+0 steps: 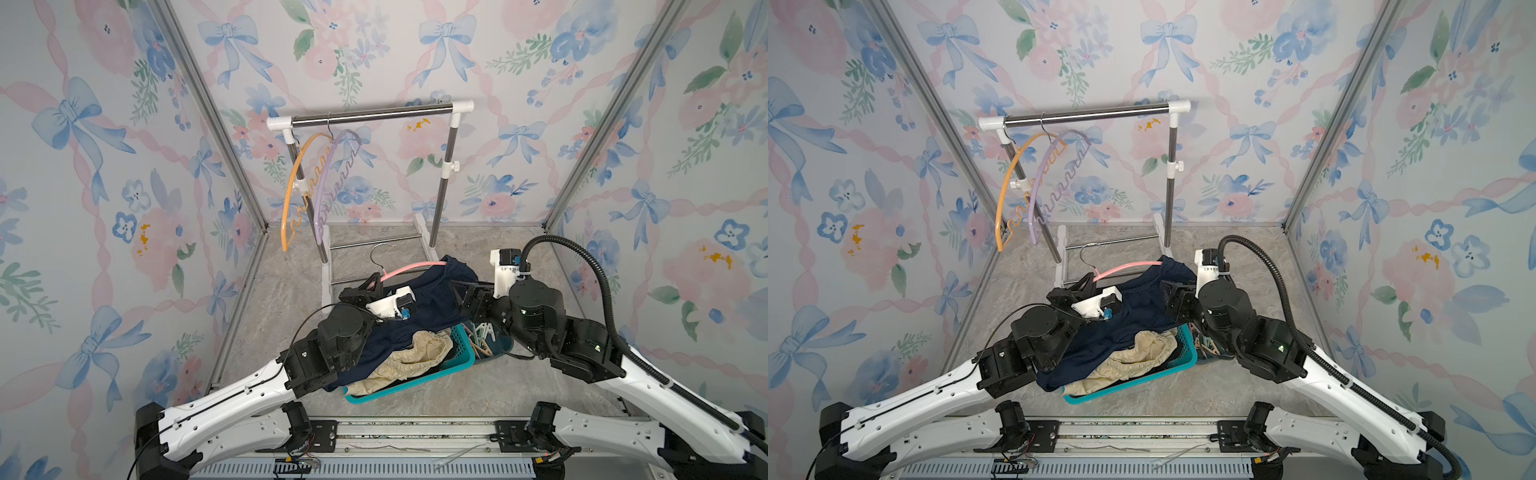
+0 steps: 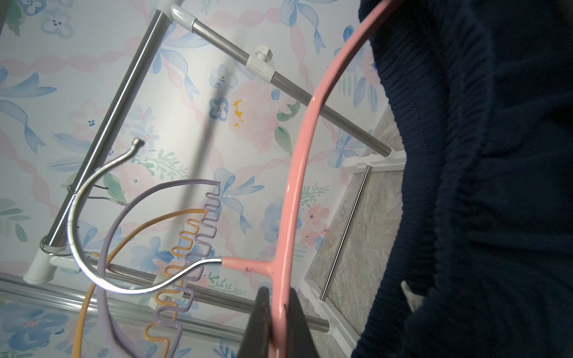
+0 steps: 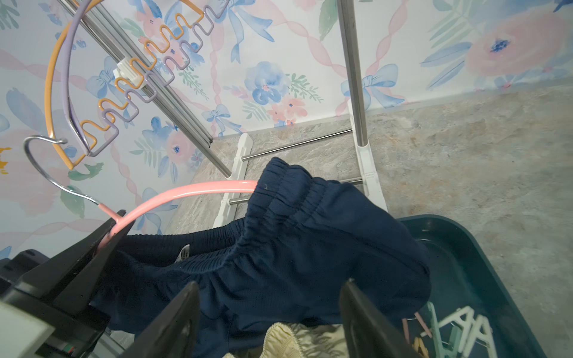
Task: Remove the clothespins securing shorts to the hanger
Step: Remove the shorts from the hanger.
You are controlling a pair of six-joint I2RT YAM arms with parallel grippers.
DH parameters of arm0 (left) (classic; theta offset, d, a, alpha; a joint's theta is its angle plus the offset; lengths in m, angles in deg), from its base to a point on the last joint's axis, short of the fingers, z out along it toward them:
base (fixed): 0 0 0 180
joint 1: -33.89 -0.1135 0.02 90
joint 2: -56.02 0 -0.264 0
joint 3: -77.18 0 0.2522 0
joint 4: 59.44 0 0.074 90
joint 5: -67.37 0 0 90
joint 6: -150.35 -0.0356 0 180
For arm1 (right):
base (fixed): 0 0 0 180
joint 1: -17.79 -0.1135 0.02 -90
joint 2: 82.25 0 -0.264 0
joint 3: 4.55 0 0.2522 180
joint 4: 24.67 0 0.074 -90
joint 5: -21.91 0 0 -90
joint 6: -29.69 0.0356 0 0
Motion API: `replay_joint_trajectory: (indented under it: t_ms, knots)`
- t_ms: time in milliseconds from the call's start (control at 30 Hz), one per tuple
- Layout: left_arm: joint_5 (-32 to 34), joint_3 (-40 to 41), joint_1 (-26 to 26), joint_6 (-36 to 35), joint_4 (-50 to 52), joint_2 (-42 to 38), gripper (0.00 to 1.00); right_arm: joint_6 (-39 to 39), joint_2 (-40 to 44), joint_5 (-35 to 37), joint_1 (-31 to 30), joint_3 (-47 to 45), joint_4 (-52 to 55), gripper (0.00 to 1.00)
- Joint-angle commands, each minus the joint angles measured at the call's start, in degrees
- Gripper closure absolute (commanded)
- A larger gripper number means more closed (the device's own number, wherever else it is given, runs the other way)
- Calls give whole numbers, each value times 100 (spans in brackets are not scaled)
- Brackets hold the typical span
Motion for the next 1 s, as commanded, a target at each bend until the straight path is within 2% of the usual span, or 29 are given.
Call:
replay_joint_trajectory:
  t_ms: [0,167,400,667,800,967]
  knots:
    - [313,-71,219,-78,-632,27,100,84,-68,248,-66,6,209,27]
    - [546,-110,487,-167,-631,127,100,65,-408,480,-28,241,551,27]
    - [612,-135,674,-186,-622,158,100,92,-757,295,289,311,587,30]
    - [669,-75,703,-211,-617,87,100,17,-715,282,660,245,780,58]
    - [786,73,699,-221,-624,-148,100,-60,-532,241,1028,200,1086,98]
    - [961,218,628,-275,-613,-441,100,-132,-225,270,1419,120,1400,100]
